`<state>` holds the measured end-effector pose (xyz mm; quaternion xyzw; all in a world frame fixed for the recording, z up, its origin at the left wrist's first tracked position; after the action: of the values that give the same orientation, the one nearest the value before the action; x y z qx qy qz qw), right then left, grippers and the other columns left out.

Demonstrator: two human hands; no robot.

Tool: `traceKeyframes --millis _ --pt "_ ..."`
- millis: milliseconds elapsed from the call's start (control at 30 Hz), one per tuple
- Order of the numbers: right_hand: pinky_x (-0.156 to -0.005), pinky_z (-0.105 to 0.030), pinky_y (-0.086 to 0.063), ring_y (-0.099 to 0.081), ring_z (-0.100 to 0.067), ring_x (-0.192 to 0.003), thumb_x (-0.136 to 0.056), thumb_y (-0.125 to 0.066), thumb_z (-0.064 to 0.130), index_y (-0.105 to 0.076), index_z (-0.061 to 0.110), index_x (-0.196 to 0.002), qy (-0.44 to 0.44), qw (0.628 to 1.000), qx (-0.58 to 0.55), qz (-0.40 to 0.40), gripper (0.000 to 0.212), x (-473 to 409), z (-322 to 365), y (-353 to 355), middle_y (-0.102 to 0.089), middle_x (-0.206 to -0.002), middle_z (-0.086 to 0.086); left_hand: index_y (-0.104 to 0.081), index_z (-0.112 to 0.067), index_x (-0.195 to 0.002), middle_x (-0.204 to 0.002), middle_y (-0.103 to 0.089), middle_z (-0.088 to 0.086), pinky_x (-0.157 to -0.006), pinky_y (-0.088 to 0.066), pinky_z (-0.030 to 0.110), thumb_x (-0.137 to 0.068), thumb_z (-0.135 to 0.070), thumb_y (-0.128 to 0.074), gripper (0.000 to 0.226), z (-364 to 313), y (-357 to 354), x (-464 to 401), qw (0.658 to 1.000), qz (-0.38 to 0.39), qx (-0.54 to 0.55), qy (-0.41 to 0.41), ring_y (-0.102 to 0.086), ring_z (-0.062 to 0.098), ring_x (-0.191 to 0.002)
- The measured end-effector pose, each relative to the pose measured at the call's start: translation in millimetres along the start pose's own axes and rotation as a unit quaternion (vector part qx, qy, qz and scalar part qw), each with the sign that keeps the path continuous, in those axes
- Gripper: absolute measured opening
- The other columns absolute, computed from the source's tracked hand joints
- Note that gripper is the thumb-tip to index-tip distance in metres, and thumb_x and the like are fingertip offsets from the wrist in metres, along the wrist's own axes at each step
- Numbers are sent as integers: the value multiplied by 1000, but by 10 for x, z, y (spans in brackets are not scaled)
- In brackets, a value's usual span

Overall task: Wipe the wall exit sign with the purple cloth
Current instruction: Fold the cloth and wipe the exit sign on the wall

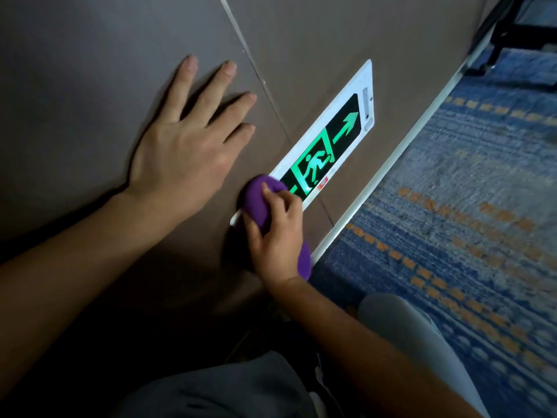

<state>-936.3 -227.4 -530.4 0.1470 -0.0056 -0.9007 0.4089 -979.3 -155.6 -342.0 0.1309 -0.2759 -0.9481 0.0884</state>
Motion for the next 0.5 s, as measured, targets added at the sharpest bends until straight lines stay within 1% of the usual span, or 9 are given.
traceKeyframes --millis 67,100,167,233,333,400,433,500 --pt "-109 -27 -39 -51 -26 -125 -91 -63 34 -56 17 -142 4 999 -28 21 54 175 18 -56 -49 -133 -12 -67 -13 -129 -156 -50 12 -121 -24 68 -111 -19 -45 30 1 2 4 1000 -6 3 -1 -35 44 -151" --pt "-110 -27 -40 -51 -26 -125 -91 -64 32 -57 17 -141 5 999 -36 24 53 181 -13 -61 -49 -133 -12 -68 -13 -127 -155 -51 12 -120 -26 68 -111 -18 -45 29 -3 7 0 1000 -10 1 -1 -37 44 -150" --pt "-107 -28 -41 -53 -28 -123 -89 -69 26 -59 17 -137 16 999 -36 24 50 102 -104 -36 -50 -130 -13 -69 -13 -127 -155 -52 12 -120 -27 68 -111 -18 -45 29 -13 4 -6 1000 -13 -1 -2 -37 44 -150" --pt "-104 -25 -39 -54 -30 -122 -87 -73 20 -58 17 -133 31 999 -31 26 49 0 -146 31 -51 -128 -13 -68 -13 -128 -155 -52 11 -120 -27 68 -111 -19 -44 29 -14 -5 -6 1000 -12 -2 -3 -37 44 -150" --pt "-99 -23 -38 -55 -31 -120 -87 -71 23 -61 12 -129 10 1000 -10 6 45 -280 -174 129 -53 -127 -14 -68 -13 -128 -153 -54 11 -118 -30 69 -111 -18 -44 29 -12 8 -10 1000 -17 -8 -4 -40 44 -148" --pt "-100 -26 -41 -56 -30 -119 -89 -69 28 -63 12 -128 -20 999 -19 -27 43 -512 -184 222 -54 -127 -13 -69 -14 -126 -151 -56 11 -117 -32 69 -112 -18 -44 29 -21 26 -20 1000 -22 -8 -4 -42 43 -148" --pt "-101 -30 -45 -57 -28 -118 -90 -68 30 -63 14 -128 -30 998 -27 -40 42 -609 -183 270 -54 -127 -11 -69 -14 -126 -151 -56 10 -117 -32 69 -112 -18 -44 29 -22 26 -22 1000 -22 -12 -4 -42 43 -148" --pt "-99 -38 -50 -57 -26 -116 -91 -67 34 -62 17 -128 -41 997 -37 -52 42 -704 -177 318 -54 -126 -8 -69 -14 -126 -152 -56 10 -118 -32 68 -111 -18 -44 29 -21 24 -15 1000 -20 -19 -4 -41 43 -148"
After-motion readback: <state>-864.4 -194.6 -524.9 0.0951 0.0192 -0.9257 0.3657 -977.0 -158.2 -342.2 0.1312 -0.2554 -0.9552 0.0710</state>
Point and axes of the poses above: each hand's wrist, its own x-axis away from the middle knuckle, its own y-axis out of the back of the hand, z = x × y, the point moved 2 cm from there along -x, towards the middle knuckle
